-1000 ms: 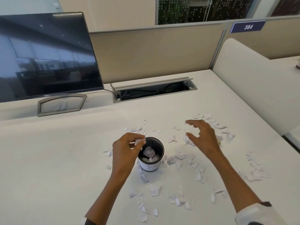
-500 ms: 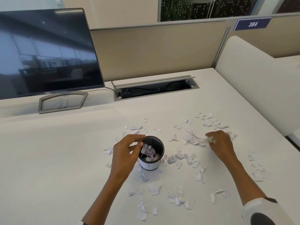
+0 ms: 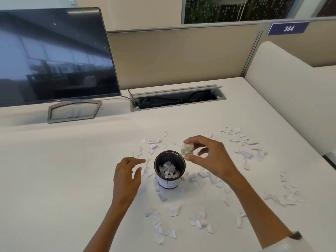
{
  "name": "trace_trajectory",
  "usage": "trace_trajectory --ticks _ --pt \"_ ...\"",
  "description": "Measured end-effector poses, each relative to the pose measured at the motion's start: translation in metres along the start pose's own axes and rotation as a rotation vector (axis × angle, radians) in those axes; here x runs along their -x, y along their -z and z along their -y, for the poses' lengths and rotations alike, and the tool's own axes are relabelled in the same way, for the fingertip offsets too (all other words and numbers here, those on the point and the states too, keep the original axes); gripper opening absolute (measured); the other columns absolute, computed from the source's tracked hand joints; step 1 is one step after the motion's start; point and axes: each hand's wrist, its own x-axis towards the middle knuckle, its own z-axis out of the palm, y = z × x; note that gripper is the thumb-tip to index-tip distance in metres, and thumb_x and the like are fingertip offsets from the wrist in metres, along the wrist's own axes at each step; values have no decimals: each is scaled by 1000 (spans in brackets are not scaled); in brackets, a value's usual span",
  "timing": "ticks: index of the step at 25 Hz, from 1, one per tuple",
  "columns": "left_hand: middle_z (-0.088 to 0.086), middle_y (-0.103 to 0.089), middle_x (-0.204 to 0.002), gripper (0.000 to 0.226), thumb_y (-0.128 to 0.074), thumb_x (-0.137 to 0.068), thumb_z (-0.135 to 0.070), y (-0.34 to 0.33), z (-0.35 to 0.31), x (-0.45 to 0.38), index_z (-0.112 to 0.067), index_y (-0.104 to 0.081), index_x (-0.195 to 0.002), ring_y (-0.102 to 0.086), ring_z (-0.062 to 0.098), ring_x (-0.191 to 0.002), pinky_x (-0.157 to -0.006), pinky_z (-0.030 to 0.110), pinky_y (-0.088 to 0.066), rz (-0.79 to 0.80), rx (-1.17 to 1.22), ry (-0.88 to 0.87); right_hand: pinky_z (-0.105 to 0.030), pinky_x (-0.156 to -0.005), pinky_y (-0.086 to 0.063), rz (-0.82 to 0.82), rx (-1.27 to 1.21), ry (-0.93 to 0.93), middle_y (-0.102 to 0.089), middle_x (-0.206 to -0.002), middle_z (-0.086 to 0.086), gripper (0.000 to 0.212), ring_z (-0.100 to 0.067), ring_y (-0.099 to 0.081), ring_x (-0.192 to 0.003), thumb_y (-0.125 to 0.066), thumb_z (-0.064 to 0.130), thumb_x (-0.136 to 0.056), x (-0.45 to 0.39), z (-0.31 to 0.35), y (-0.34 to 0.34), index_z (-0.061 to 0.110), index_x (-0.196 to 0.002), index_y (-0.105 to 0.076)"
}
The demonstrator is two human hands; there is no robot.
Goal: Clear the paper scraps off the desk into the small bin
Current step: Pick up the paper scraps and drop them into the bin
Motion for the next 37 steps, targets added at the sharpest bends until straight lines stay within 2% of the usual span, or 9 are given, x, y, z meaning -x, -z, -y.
trace_trajectory --ticks 3,9,16,22,25,27,30,33,37 --pt "9 -54 -116 33 -62 -84 -8 -1 16 5 -19 -61 -115 -50 30 -111 -92 38 -43 103 -144 60 -12 -68 -45 101 75 43 -70 -101 8 34 -2 -61 -84 -77 11 -69 -2 8 -23 25 -98 -67" --pt "11 -35 -139 61 -66 -82 -32 -10 34 12 -22 -38 -136 -34 30 -128 -105 43 -31 266 -302 154 -2 -71 -41 140 99 9 -65 -101 8 38 11 -53 -82 -78 11 -69 -1 -1 -40 25 -102 -67" --pt "6 -21 -147 114 -75 -46 -69 -16 37 25 -28 -27 -141 -20 26 -136 -111 40 -21 571 -393 69 -26 -88 -39 198 331 32 -64 -111 1 40 -18 -48 -107 -73 14 -75 -5 -6 -50 23 -113 -62" --pt "2 -16 -152 109 -83 -51 -53 -12 32 33 -33 -26 -141 -22 24 -138 -112 41 -26 453 -174 32 -22 -86 -37 173 270 19 -64 -110 4 41 -7 -49 -103 -73 15 -76 0 -2 -47 25 -114 -63" --pt "1 -17 -153 105 -79 -55 -56 -8 30 39 -32 -25 -141 -21 23 -139 -113 41 -21 430 -261 -18 -5 -69 -37 95 180 26 -59 -94 13 38 14 -51 -79 -76 12 -73 15 0 -38 25 -108 -66" --pt "2 -15 -154 109 -75 -53 -63 -7 31 47 -31 -22 -142 -18 22 -140 -112 44 -17 426 -372 -41 -8 -63 -42 38 124 17 -63 -95 10 38 6 -55 -79 -77 9 -71 28 -3 -30 24 -104 -68" --pt "6 0 -156 126 -69 -43 -76 -5 33 60 -31 -9 -145 -1 27 -143 -111 54 -13 466 -556 35 -9 -65 -41 -16 152 -84 -61 -101 4 42 -11 -57 -86 -82 14 -67 52 -16 -19 26 -104 -66" --pt "9 16 -155 140 -63 -34 -84 -5 37 71 -35 9 -143 15 32 -142 -110 62 -10 533 -693 79 -31 -84 -46 46 373 -300 -51 -110 0 62 -20 -49 -105 -86 33 -59 78 -39 -13 31 -115 -58" --pt "8 11 -154 147 -62 -27 -86 -11 33 87 -36 15 -141 3 28 -141 -106 55 -20 577 -653 79 -39 -93 -45 287 615 -562 -37 -126 -6 97 -27 -38 -121 -85 46 -51 110 -59 -23 33 -133 -34"
